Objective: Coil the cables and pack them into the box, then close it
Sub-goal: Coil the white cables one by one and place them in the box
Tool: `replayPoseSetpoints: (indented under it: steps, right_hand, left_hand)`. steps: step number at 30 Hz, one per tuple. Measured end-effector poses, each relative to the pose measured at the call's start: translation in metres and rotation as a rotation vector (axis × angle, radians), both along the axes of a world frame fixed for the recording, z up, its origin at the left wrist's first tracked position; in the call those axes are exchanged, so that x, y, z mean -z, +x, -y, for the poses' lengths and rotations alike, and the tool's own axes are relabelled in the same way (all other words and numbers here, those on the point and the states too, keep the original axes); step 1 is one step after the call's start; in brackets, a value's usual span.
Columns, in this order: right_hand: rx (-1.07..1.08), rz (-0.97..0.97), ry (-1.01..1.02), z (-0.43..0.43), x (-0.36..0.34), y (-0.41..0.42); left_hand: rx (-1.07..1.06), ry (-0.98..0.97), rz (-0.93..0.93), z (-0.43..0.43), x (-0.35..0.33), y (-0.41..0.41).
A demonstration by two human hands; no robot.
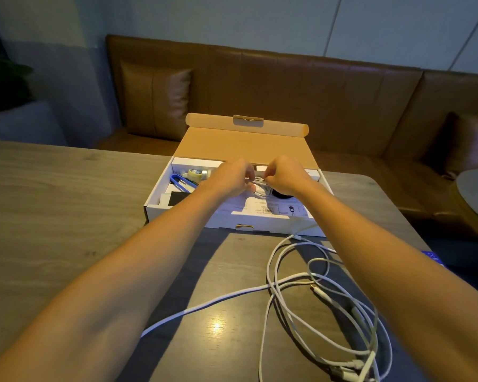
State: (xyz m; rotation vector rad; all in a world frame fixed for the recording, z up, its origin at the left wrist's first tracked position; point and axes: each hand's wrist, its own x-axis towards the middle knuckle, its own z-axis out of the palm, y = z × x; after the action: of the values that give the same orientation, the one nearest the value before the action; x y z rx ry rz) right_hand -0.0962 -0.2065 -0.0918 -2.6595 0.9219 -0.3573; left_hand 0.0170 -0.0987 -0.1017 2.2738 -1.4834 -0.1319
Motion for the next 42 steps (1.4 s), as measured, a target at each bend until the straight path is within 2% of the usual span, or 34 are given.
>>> replayPoseSetpoints:
  steps: [3,7,11,21,25,29,34,42]
  right_hand:
    - [0.002,-0.004,0.001,0.000,-0.001,-0.004]
    - [-0.010,0.036,0.008,-0.002,-0.003,-0.007]
    - [-0.045,-0.035,0.039,0.001,0.002,-0.013]
    - [-0.057,-0.019,-0.048,0.002,0.005,-0.012]
    - [-0.089,-0.130,-0.144,-0.004,0.006,-0.006]
    - [-0.094,-0.094,-0.136,-0.005,0.007,-0.006]
    - [-0.075,0.011,-0.082,-0.002,0.004,-0.012]
    - [-0.092,-0.017,-0.027,0.004,0.005,-0.013]
  left_hand:
    - [0.041,-0.019,0.070,-0.003,0.000,-0.003]
    - [0.117,-0.040,0.262,-0.007,-0.004,-0.009]
    - [0.175,-0.006,0.341,-0.009,0.000,-0.010]
    - [0.174,0.020,0.324,-0.003,0.003,-0.010]
    - [0.194,0.001,0.340,-0.002,0.006,-0.009]
    - [0.228,-0.058,0.347,-0.004,0.014,-0.004]
    - [0.251,-0.050,0.250,-0.005,0.016,-0.002]
    - [0.229,0.060,0.345,-0.002,0.012,0.007]
